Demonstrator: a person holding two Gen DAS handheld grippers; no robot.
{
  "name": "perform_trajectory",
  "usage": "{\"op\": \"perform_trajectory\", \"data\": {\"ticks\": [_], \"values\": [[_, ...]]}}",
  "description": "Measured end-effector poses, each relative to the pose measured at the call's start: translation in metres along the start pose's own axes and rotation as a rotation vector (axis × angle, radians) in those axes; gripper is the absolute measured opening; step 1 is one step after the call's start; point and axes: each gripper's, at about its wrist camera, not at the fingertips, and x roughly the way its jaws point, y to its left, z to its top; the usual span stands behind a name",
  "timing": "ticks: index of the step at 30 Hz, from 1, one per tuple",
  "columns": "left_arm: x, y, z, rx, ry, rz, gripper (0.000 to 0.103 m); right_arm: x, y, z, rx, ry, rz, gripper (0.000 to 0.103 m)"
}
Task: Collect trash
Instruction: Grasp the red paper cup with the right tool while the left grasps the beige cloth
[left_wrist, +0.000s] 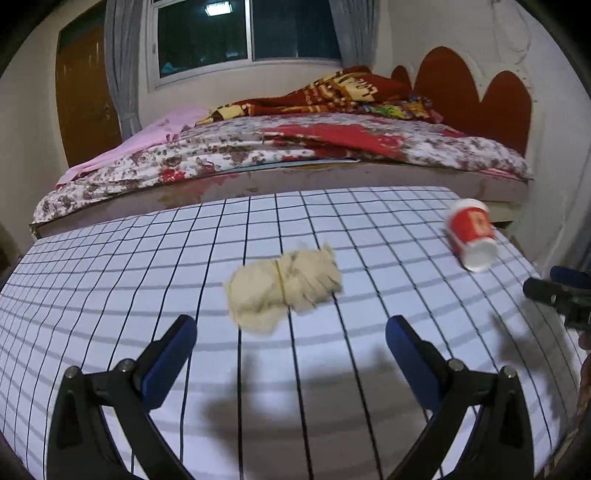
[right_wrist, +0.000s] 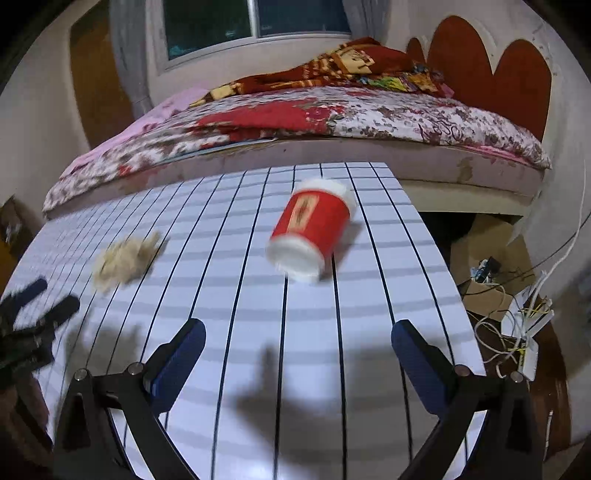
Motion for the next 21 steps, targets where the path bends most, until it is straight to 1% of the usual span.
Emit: {"op": "perform_trajectory", "data": {"ticks": [2, 4, 9, 11, 12, 13, 14, 15, 16, 17, 18, 20, 21], "values": [[0.021, 0.003, 0.006, -0.01, 0.032, 0.007, 0.102, 0.017, -0.001, 0.015, 0.019, 0.009, -0.01, 0.102], [0.037, 0.005, 0.008, -0.029, 0.059, 0.015, 0.102, 0.037, 0.0, 0.029, 0.031, 0.024, -0.04, 0.102], [0.068, 0.002, 0.01, -0.045, 0.134, -0.003, 0.102, 0.068, 0.0, 0.043, 0.042, 0.064, -0.05, 0.101], [0.07, 0.002, 0.014, -0.057, 0.126, -0.003, 0.102, 0.074, -0.001, 0.047, 0.045, 0.068, -0.049, 0.097], [0.072, 0.002, 0.016, -0.052, 0.137, 0.003, 0.102, 0.077, -0.001, 0.049, 0.05, 0.073, -0.042, 0.095], [0.076, 0.001, 0.018, -0.05, 0.151, 0.006, 0.101, 0.079, -0.001, 0.05, 0.051, 0.077, -0.037, 0.089], [0.08, 0.002, 0.017, -0.052, 0.171, 0.008, 0.096, 0.081, -0.001, 0.052, 0.053, 0.08, -0.032, 0.081], [0.085, 0.002, 0.016, -0.057, 0.194, -0.001, 0.088, 0.084, -0.001, 0.053, 0.055, 0.088, -0.027, 0.075], [0.088, 0.003, 0.015, -0.061, 0.216, -0.021, 0.084, 0.086, -0.001, 0.053, 0.053, 0.097, -0.022, 0.067], [0.09, 0.004, 0.015, -0.063, 0.219, -0.032, 0.078, 0.088, 0.0, 0.053, 0.052, 0.104, -0.006, 0.065], [0.085, 0.005, 0.015, -0.06, 0.205, -0.041, 0.067, 0.086, 0.0, 0.052, 0.044, 0.1, 0.0, 0.064], [0.078, 0.005, 0.014, -0.054, 0.19, -0.062, 0.062, 0.079, 0.001, 0.048, 0.034, 0.09, 0.01, 0.062], [0.07, 0.004, 0.012, -0.048, 0.171, -0.064, 0.061, 0.073, 0.001, 0.044, 0.025, 0.077, 0.011, 0.062]]}}
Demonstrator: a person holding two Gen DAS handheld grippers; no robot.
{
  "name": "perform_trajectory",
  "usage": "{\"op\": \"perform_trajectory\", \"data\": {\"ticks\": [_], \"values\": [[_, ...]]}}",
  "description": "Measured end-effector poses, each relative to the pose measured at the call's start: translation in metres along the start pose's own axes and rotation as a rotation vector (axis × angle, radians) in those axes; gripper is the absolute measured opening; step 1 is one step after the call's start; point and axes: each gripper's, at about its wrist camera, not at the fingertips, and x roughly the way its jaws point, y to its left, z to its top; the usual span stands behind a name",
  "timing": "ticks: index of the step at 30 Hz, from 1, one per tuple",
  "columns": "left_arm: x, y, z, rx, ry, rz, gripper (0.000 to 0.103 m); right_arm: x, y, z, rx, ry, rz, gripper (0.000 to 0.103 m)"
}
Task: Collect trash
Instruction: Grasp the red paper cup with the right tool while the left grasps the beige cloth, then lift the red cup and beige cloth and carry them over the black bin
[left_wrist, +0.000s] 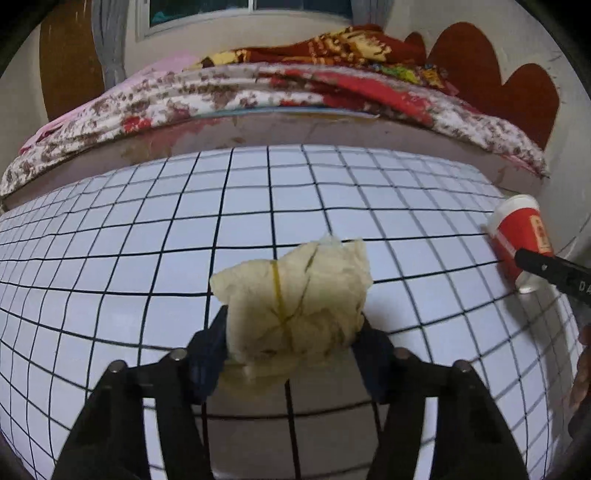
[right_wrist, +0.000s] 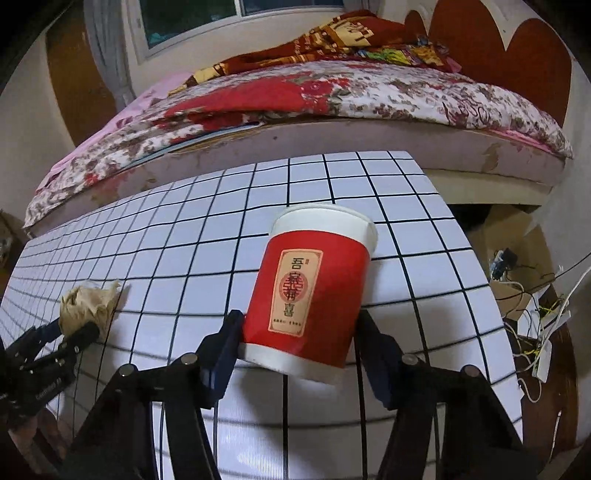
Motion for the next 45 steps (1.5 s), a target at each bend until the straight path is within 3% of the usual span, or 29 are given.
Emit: {"op": "perform_trajectory", "data": {"ticks": [6, 22, 35, 45], "values": [[-0.049, -0.023, -0.021, 0.057, -0.11, -0.019, 0.061, -0.045, -0.001, -0.031, -0.078, -0.068, 0.002, 0.061], [-0.142, -0.081, -0.075, 0.109, -0.212, -0.12, 0.058, -0.176, -0.024, -0.12, -0.162, -0.188, -0.001, 0.058], [-0.183, -0.134, -0.105, 0.162, -0.236, -0.194, 0.058, -0.241, -0.067, -0.163, -0.103, -0.256, -0.033, 0.058], [-0.197, -0.186, -0.124, 0.233, -0.239, -0.25, 0.058, -0.267, -0.109, -0.188, -0.035, -0.269, -0.093, 0.058]]}}
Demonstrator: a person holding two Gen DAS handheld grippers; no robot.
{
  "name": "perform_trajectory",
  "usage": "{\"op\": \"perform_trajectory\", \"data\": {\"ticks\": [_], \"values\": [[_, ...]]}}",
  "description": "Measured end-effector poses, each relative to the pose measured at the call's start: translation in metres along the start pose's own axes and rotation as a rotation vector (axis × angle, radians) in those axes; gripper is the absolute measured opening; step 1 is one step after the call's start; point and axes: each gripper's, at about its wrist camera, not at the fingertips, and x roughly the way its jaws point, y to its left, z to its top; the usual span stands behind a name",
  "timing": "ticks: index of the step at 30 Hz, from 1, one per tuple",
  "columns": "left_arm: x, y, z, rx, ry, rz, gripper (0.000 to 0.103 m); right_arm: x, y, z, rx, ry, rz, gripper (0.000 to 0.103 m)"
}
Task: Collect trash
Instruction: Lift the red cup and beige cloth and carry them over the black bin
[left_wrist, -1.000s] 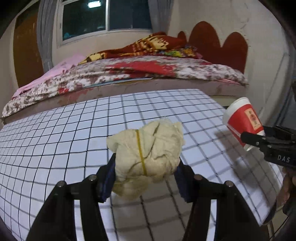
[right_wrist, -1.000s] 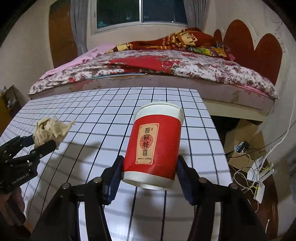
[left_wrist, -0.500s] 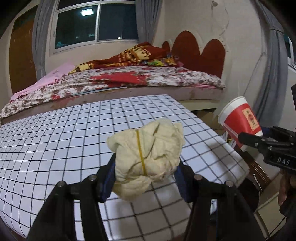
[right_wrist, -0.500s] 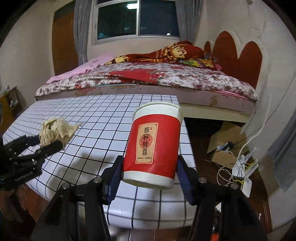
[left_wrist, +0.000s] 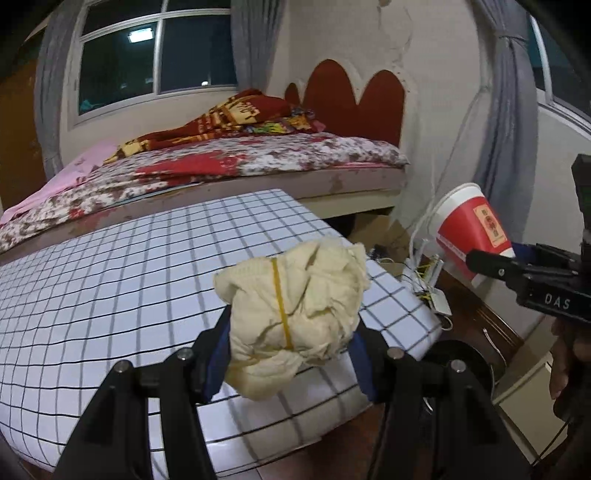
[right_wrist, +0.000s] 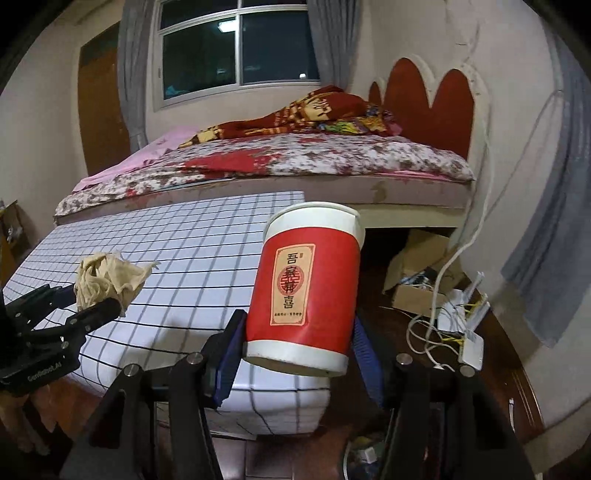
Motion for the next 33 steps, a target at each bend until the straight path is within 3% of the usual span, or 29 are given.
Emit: {"op": "perform_trajectory", "data": {"ticks": [17, 33], "values": [[0.005, -0.093, 0.005, 0.117, 0.001, -0.137, 0.058, -0.043, -0.083, -0.048, 0.104, 0.019, -0.13, 0.058], [0.031, -0.178, -0.017, 0.214, 0.071, -0.266, 0.058, -0.066, -0.148, -0.096, 0.181, 0.073, -0.207, 0.059]]}}
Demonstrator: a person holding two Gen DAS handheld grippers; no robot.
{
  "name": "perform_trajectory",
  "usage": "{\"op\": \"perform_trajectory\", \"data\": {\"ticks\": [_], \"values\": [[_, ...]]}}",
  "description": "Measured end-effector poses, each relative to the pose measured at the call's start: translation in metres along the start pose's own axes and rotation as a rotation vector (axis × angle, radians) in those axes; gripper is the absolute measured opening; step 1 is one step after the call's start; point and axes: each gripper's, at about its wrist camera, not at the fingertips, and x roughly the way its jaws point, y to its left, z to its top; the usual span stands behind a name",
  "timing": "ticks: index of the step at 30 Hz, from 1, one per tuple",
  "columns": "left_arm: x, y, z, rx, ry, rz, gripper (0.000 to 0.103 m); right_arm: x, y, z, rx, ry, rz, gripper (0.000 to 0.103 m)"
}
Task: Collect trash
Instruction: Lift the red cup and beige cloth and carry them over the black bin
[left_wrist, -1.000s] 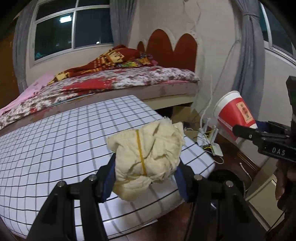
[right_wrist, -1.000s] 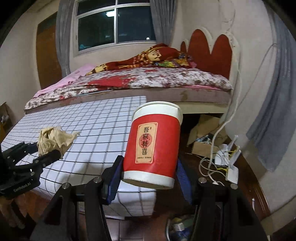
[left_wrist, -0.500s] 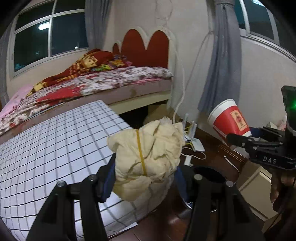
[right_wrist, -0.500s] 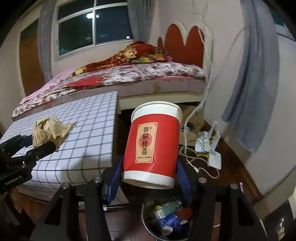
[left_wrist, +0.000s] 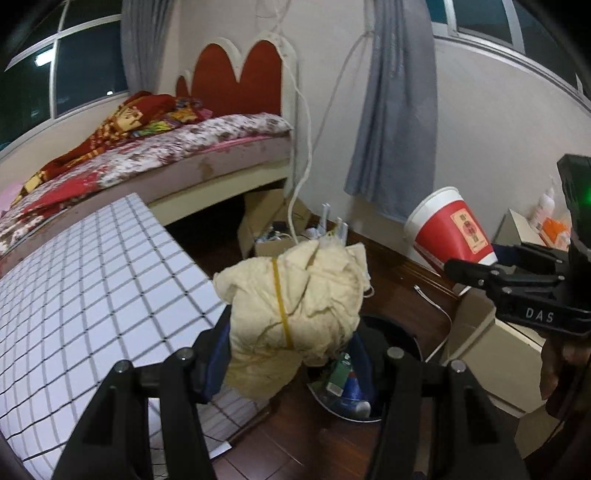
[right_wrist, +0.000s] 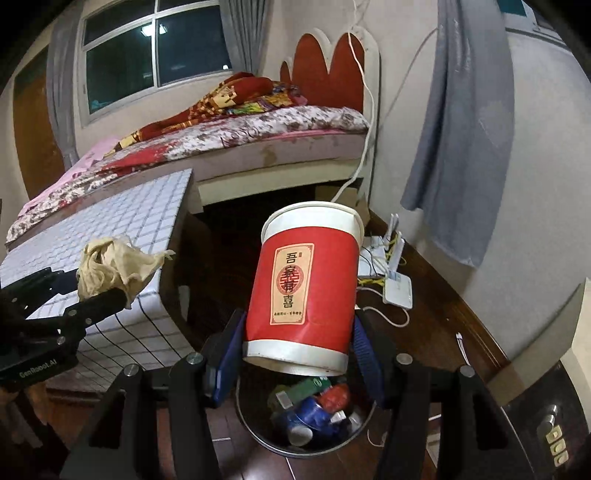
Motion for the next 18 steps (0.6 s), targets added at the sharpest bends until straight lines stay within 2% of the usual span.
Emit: {"op": "perform_trajectory", "data": {"ticks": [8, 18], "values": [[0.023, -0.021, -0.01, 0.019, 0.054, -0.049, 0.058, 0.008, -0.011, -0.016, -0.037, 0.031, -0.037, 0.059], [0.06, -0.036, -0.028, 0.026, 0.136, -0.099, 0.058, 0.033, -0.024, -0.042, -0.051, 0.114, -0.057, 0.059]]}}
